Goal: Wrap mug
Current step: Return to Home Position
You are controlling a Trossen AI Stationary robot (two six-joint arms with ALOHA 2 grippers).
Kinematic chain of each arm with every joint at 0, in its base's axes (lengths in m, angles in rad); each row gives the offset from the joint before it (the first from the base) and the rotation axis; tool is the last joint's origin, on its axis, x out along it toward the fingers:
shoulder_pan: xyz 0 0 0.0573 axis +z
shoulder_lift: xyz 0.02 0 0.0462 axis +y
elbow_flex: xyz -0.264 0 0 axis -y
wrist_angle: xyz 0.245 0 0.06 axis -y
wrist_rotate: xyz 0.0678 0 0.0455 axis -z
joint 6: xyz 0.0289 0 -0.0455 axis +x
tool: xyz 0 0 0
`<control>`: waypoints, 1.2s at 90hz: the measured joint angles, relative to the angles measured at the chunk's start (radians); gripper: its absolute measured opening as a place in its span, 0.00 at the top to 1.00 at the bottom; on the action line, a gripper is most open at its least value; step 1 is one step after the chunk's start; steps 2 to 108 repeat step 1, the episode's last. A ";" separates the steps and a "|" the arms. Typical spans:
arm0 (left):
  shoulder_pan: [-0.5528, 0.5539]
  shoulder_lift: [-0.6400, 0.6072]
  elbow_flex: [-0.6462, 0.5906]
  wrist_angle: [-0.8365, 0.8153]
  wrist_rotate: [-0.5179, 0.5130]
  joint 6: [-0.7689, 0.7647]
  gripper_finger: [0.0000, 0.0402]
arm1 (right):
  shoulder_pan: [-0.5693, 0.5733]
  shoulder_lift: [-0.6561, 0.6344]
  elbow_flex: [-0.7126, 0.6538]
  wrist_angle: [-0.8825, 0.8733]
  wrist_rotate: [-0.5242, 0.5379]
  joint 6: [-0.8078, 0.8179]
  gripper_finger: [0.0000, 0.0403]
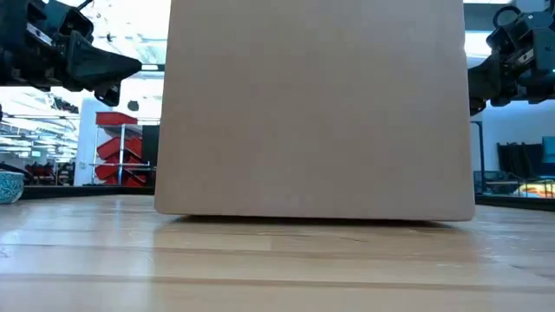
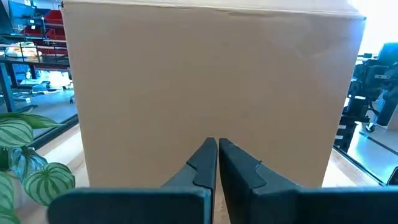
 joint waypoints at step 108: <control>0.000 0.000 0.000 0.000 0.000 0.000 1.00 | 0.000 0.000 0.000 0.000 0.000 0.000 1.00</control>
